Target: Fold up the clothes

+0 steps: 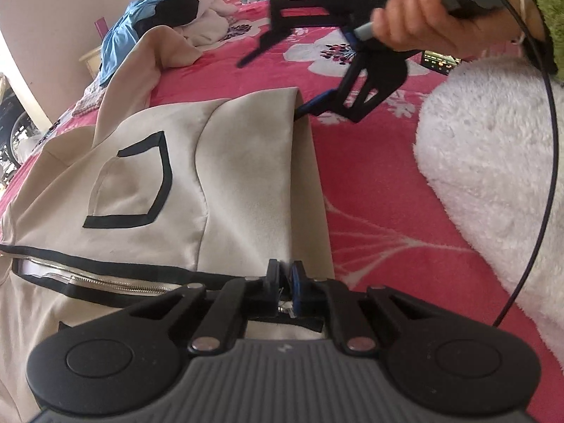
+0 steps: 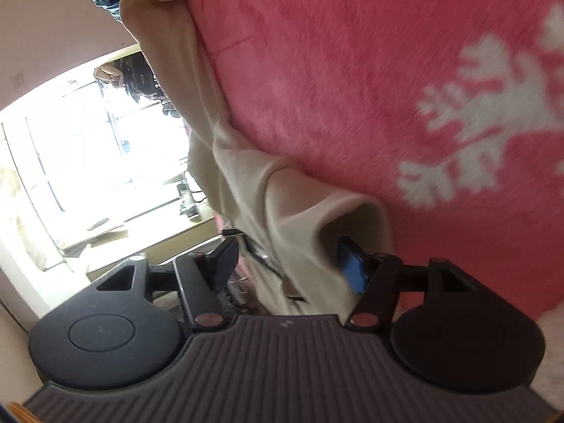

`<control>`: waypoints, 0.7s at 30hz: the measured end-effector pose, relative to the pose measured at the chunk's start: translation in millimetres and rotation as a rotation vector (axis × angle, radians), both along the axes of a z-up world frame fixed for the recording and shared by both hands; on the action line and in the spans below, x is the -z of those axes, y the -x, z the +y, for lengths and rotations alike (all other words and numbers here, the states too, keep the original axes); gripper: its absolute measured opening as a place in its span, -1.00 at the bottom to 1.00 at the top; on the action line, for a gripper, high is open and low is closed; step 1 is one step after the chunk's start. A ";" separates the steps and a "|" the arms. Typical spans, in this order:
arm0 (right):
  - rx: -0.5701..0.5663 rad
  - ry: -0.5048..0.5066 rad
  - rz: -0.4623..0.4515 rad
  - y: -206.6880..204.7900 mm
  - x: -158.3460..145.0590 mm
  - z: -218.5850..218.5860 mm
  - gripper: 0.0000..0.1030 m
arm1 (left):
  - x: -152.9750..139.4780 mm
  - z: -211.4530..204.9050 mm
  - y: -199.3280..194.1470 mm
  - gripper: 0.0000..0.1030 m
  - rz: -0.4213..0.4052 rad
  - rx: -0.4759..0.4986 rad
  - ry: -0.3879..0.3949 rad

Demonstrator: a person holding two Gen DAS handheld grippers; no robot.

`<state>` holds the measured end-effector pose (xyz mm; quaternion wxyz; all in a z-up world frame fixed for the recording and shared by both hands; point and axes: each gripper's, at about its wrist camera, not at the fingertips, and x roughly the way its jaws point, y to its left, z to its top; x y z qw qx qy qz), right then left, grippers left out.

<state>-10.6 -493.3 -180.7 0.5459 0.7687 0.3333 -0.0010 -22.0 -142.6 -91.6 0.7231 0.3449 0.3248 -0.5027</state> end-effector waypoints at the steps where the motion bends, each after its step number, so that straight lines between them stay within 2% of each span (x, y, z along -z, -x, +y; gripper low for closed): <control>1: 0.005 -0.017 -0.004 -3.6 3.9 2.5 0.24 | 1.1 -0.3 0.2 -0.85 -0.001 0.003 -0.001; 4: 0.112 0.041 0.006 -0.2 6.2 4.2 0.22 | 4.7 -1.2 1.1 -0.85 -0.001 0.009 -0.002; 7: 0.274 0.229 -0.021 20.3 -13.2 0.4 0.17 | 7.4 -2.5 1.5 -0.84 0.004 0.017 -0.002; 9: 0.292 0.278 0.003 28.1 -17.2 4.3 0.05 | 10.2 -3.9 1.4 -0.85 0.015 0.021 -0.007; 11: 0.266 0.349 0.051 27.9 -17.9 8.6 -0.09 | 14.6 -5.5 1.8 -0.85 0.022 0.025 -0.014; 13: 0.233 0.371 0.091 23.5 -15.1 8.7 -0.23 | 16.8 -6.6 2.4 -0.85 0.017 0.031 -0.019; 15: 0.177 0.377 0.108 21.4 -15.9 2.9 -0.22 | 17.4 -7.3 1.8 -0.84 0.022 0.032 -0.021; 19: 0.045 0.437 0.152 26.1 -43.7 -6.9 0.12 | 15.2 -7.1 -1.2 -0.78 0.049 0.034 -0.020; 21: -0.004 0.525 0.149 31.5 -65.0 -15.1 0.15 | 9.1 -4.2 -4.1 -0.72 0.076 0.040 -0.023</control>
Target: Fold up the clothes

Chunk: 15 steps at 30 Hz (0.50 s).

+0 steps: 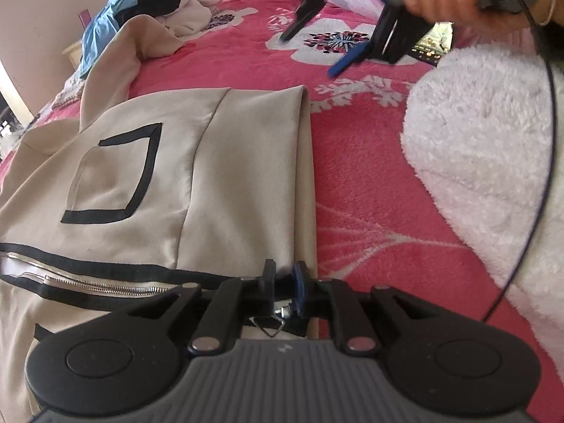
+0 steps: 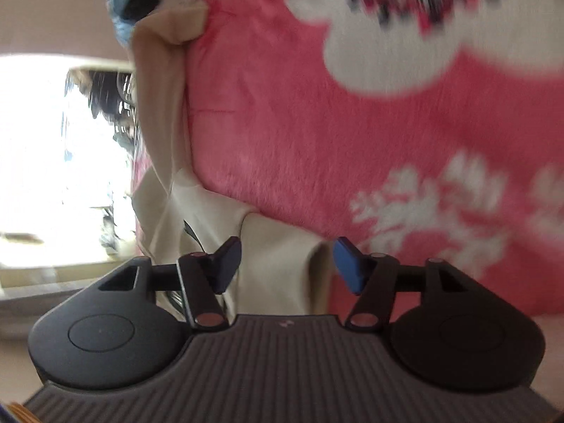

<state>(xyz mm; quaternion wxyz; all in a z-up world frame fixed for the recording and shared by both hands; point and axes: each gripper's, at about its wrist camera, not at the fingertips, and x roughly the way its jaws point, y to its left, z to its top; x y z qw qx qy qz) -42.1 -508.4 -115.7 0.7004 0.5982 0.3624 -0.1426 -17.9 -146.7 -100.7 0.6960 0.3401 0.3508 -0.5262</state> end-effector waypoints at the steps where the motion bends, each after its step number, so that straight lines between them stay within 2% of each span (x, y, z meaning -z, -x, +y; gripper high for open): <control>1: -0.022 0.035 -0.009 0.9 -8.8 -3.3 0.15 | -3.1 1.5 -1.4 -0.62 0.014 0.003 -0.001; 3: -0.067 0.105 -0.029 1.9 -26.0 -9.5 0.15 | -11.9 7.5 -5.3 -0.50 0.055 0.006 0.007; 7: -0.222 0.185 -0.077 -35.1 -31.9 0.8 0.09 | -32.3 24.2 -18.3 -0.49 0.118 -0.027 0.040; 9: -0.305 0.219 -0.099 -56.4 -32.3 8.9 -0.02 | -38.0 29.7 -26.9 -0.49 0.118 -0.066 0.050; 10: -0.352 0.259 -0.104 -68.8 -30.8 18.1 -0.22 | -39.5 31.1 -32.1 -0.49 0.113 -0.089 0.051; 11: -0.397 0.301 -0.106 -80.7 -29.1 26.9 -0.31 | -41.0 32.4 -37.6 -0.49 0.109 -0.112 0.052; 13: -0.461 0.400 -0.072 -97.9 -24.5 41.1 -0.31 | -43.7 33.4 -51.5 -0.49 0.103 -0.150 0.061; 15: -0.499 0.442 -0.049 -105.8 -19.8 44.5 -0.27 | -48.3 30.7 -67.9 -0.43 0.076 -0.173 0.076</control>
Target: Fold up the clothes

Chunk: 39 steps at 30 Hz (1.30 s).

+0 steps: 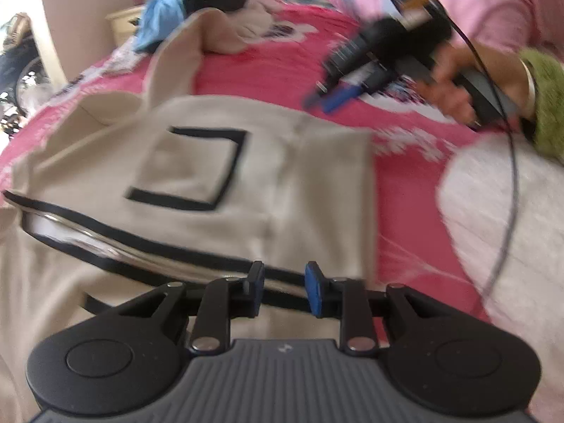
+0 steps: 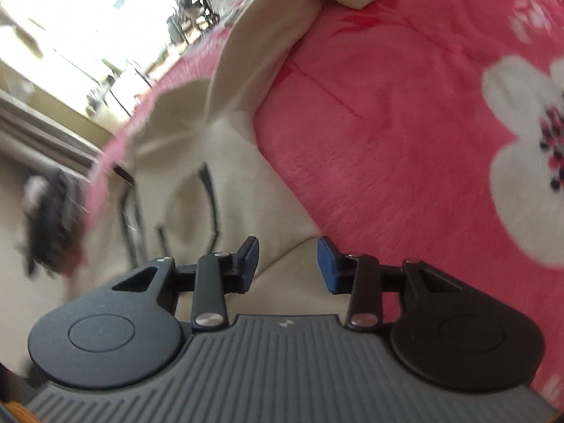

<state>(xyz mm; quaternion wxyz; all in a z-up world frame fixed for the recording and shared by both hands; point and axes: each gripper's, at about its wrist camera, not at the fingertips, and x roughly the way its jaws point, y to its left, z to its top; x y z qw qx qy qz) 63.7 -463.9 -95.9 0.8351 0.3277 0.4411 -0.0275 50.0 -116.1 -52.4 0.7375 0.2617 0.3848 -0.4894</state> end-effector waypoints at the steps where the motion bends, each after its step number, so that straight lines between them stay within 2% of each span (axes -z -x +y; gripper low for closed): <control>1: -0.017 0.013 0.010 -3.3 2.6 0.3 -0.24 | -3.0 -3.9 -10.5 -0.36 -0.020 -0.012 0.011; 5: -0.041 -0.001 0.049 1.9 11.8 -9.2 0.06 | -10.3 -34.0 -59.9 -0.30 -0.074 -0.067 0.068; 9: -0.070 -0.106 0.111 9.1 33.7 -20.1 0.06 | -2.5 -83.9 -116.7 -0.25 -0.064 -0.157 0.128; 10: -0.103 -0.115 0.109 11.1 37.3 -16.0 -0.10 | 3.2 -95.4 -131.8 -0.25 -0.062 -0.181 0.126; 11: -0.140 -0.085 0.098 13.6 35.4 -8.8 -0.74 | 11.2 -104.4 -142.7 -0.25 -0.067 -0.197 0.107; 12: -0.156 -0.053 0.078 17.7 26.5 -1.4 -0.84 | 20.8 -112.2 -152.5 -0.25 -0.064 -0.221 0.082; 15: -0.202 0.041 0.025 29.8 1.5 20.2 -0.86 | 49.2 -129.1 -171.8 -0.27 -0.072 -0.268 -0.019; 17: -0.201 0.105 0.046 37.5 1.1 28.1 -0.86 | 62.6 -129.9 -175.7 -0.22 -0.072 -0.284 -0.059; 18: -0.197 0.131 0.060 40.9 2.8 31.0 -0.86 | 63.5 -128.5 -177.3 -0.21 -0.064 -0.290 -0.054; 20: -0.150 0.086 0.113 43.0 23.9 23.9 -0.86 | 59.2 -128.4 -178.2 -0.24 -0.068 -0.298 -0.042; 22: -0.112 0.030 0.110 46.2 30.0 15.9 -0.86 | 47.9 -134.0 -174.4 -0.24 -0.108 -0.271 -0.007; 24: -0.094 0.016 0.100 48.1 31.9 14.9 -0.86 | 38.4 -146.6 -169.1 -0.24 -0.134 -0.218 0.030; 26: -0.080 0.002 0.097 49.8 34.7 14.9 -0.83 | 34.5 -165.6 -161.4 -0.19 -0.143 -0.158 0.053; 27: -0.073 -0.004 0.096 50.5 36.0 14.8 -0.83 | 38.8 -177.5 -158.3 -0.16 -0.142 -0.135 0.040; 30: -0.049 -0.008 0.098 52.5 35.8 14.6 -0.68 | 66.7 -208.3 -152.9 -0.11 -0.151 -0.101 -0.055; 33: 0.016 0.040 0.100 62.8 26.7 10.0 -0.37 | 69.1 -208.4 -153.7 -0.09 -0.150 -0.139 -0.039; 34: 0.043 0.060 0.099 67.6 21.9 7.9 -0.18 | 68.6 -207.4 -154.2 -0.10 -0.147 -0.153 -0.032; 35: 0.072 0.077 0.088 73.3 16.9 6.1 -0.09 | 60.8 -200.5 -156.0 -0.09 -0.135 -0.170 -0.015; 39: 0.171 0.130 0.038 93.2 -3.6 -0.4 -0.09 | 29.4 -158.4 -161.7 0.01 -0.162 -0.242 0.043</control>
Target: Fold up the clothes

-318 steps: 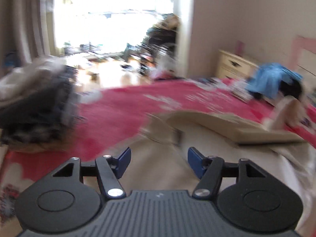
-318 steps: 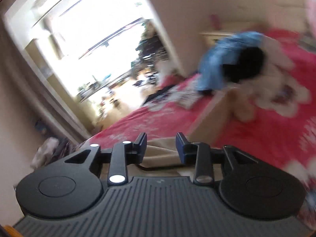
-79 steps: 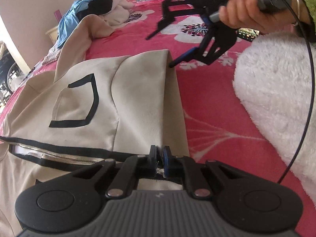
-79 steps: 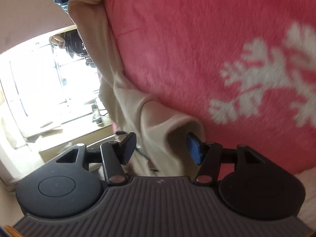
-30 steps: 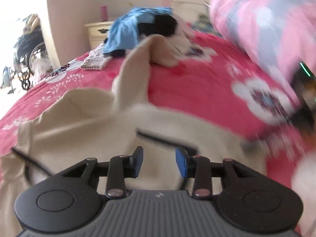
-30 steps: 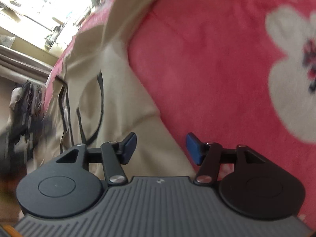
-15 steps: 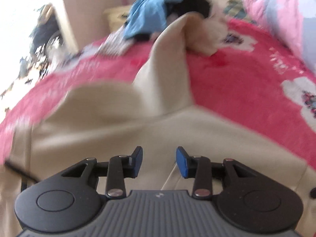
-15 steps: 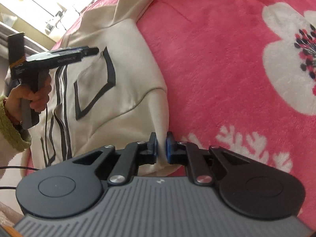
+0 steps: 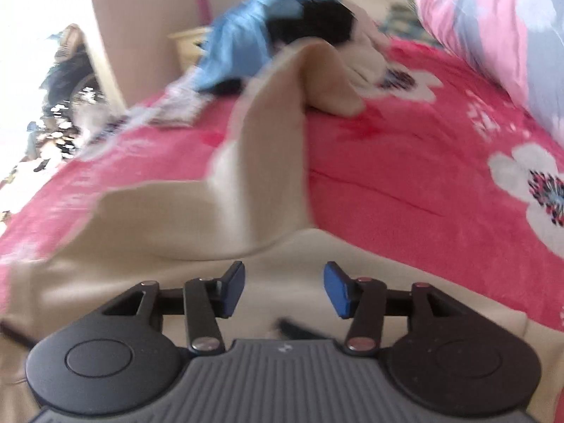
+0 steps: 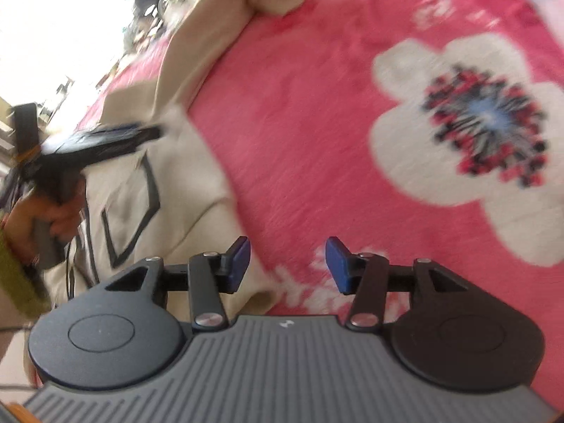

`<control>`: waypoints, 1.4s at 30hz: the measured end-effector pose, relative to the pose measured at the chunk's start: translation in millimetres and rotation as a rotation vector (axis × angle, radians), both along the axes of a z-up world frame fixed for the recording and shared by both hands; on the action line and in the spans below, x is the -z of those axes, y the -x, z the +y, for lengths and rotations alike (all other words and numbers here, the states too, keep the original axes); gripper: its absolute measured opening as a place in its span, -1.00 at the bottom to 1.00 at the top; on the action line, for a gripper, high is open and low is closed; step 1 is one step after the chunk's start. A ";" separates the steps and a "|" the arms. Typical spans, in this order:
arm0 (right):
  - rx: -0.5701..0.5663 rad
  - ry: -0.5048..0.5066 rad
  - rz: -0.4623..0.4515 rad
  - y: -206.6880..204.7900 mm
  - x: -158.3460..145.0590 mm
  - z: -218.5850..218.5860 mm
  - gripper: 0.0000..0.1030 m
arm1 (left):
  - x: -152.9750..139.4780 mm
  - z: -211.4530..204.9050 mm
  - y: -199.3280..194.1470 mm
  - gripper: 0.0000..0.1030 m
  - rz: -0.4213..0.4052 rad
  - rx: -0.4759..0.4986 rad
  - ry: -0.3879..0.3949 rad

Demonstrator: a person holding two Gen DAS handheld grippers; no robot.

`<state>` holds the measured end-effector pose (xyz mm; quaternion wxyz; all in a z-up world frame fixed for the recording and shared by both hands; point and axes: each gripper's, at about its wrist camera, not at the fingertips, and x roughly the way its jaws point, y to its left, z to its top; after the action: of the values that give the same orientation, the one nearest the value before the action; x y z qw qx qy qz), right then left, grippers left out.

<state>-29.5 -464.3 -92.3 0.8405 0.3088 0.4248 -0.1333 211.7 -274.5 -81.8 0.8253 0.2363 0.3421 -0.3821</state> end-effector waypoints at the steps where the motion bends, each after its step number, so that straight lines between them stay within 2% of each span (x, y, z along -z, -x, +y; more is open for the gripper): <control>1: 0.001 -0.003 -0.024 1.7 -4.8 -1.1 -0.10 | -6.8 11.4 -2.0 0.02 -0.006 -0.024 0.007; 5: -0.109 -0.031 -0.092 -15.7 -18.7 19.2 -0.16 | -22.6 63.3 -10.7 0.03 0.001 -0.155 0.025; 7: -0.184 -0.064 -0.087 -31.4 -15.6 36.6 -0.17 | -20.6 83.8 -15.3 0.03 0.003 -0.216 0.014; 10: -0.231 -0.113 -0.029 -47.5 9.5 53.8 -0.19 | -8.3 118.9 -24.8 0.03 0.015 -0.340 -0.024; 11: -0.250 -0.099 0.016 -50.0 22.5 57.5 -0.32 | -4.2 130.6 -27.8 0.03 0.024 -0.379 -0.033; 12: -0.266 -0.087 0.054 -52.1 32.8 60.5 -0.36 | -2.8 141.3 -28.8 0.02 0.040 -0.405 -0.022; 13: -0.265 -0.087 0.054 -52.2 29.4 59.9 -0.35 | -1.7 151.6 -29.5 0.02 0.056 -0.428 -0.007; 15: -0.268 -0.069 0.054 -53.4 16.5 60.2 -0.33 | -5.5 166.5 -29.3 0.03 0.072 -0.435 0.064; 17: -0.267 -0.048 0.006 -53.0 -3.2 63.1 -0.32 | -10.4 172.3 -30.5 0.03 0.070 -0.433 0.113; 19: -0.276 -0.016 -0.041 -59.4 -19.4 68.4 -0.32 | -12.3 166.9 -36.8 0.03 0.059 -0.426 0.135; 23: -0.336 0.138 -0.149 -82.5 -42.4 92.9 -0.32 | -7.1 143.5 -55.0 0.03 0.043 -0.410 0.140; 27: -0.367 0.180 -0.243 -132.5 -60.0 104.9 -0.32 | 19.7 125.1 -64.7 0.03 0.026 -0.430 0.104; 31: -0.415 0.189 -0.255 -211.3 -60.3 108.7 -0.32 | 47.5 120.2 -64.4 0.04 0.008 -0.480 0.059; 38: -0.545 0.124 -0.158 -358.3 -17.7 132.4 -0.39 | 62.4 130.6 -52.4 0.06 -0.061 -0.485 0.124; 42: -0.564 0.192 -0.091 -420.1 24.7 152.6 -0.45 | 65.9 131.1 -48.7 0.07 -0.087 -0.481 0.134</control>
<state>390.5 -311.8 -117.0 0.8878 0.1035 0.4413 0.0797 260.4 -143.4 -147.7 0.9204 0.1090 0.3263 -0.1859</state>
